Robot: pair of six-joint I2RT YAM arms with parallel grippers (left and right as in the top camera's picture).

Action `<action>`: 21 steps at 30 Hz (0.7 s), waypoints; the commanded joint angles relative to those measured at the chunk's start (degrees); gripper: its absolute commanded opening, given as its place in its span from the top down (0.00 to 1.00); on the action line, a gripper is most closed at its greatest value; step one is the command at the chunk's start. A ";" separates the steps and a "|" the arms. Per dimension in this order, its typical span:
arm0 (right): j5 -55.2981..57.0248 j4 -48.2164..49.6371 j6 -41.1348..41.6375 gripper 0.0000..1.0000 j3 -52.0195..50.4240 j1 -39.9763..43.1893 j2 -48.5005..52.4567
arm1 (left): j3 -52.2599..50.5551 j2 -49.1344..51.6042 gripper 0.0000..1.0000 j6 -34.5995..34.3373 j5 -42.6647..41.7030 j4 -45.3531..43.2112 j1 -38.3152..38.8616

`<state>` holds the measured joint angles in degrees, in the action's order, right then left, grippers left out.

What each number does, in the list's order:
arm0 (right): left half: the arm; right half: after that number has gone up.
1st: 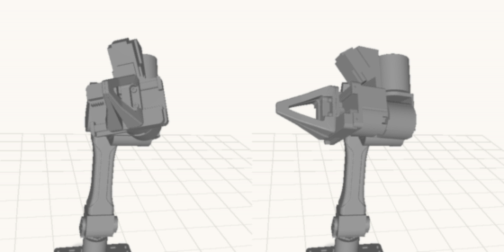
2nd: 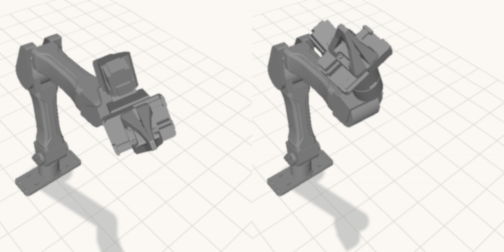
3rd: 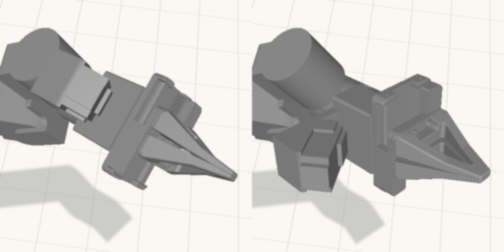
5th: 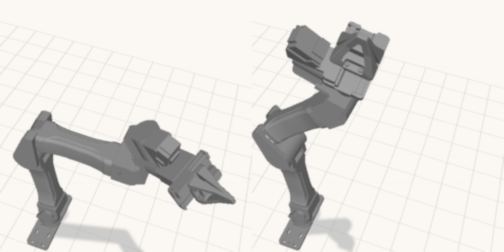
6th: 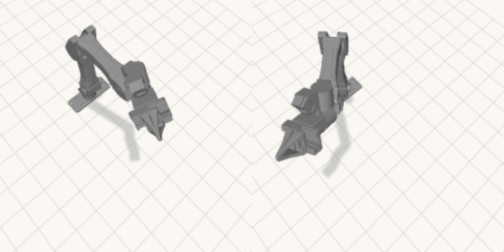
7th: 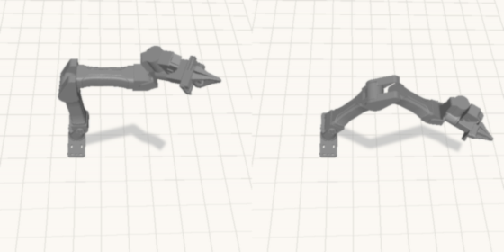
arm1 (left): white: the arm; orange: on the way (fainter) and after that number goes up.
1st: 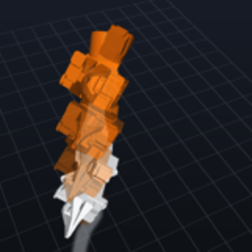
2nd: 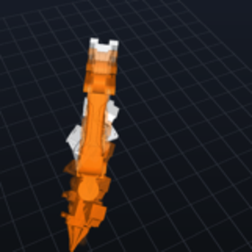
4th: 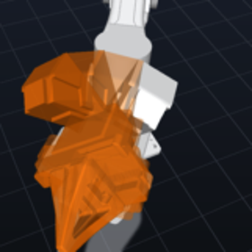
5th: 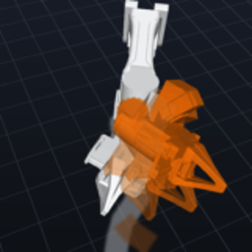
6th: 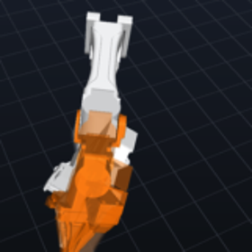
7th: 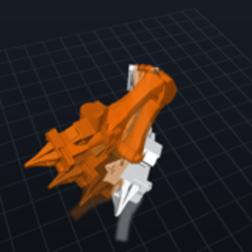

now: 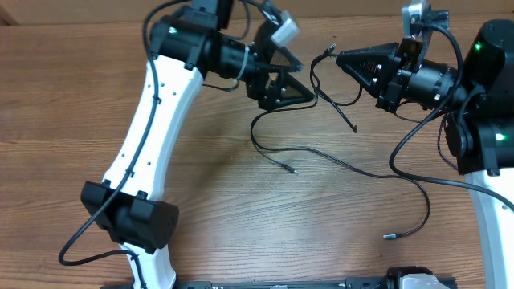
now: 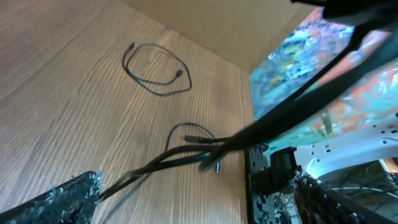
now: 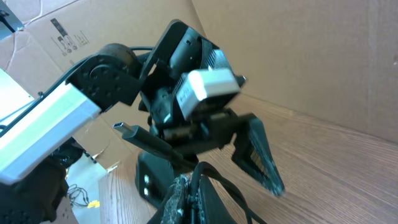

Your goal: Untangle cables

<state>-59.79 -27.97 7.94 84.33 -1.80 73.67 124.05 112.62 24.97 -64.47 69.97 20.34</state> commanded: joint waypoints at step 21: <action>-0.76 0.63 1.29 0.96 0.83 0.28 -0.96 | -0.15 -1.36 0.00 -26.01 28.55 -7.58 5.64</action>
<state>-59.77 -27.86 8.99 84.33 -1.80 73.67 124.05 112.62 3.01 -41.74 62.52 25.32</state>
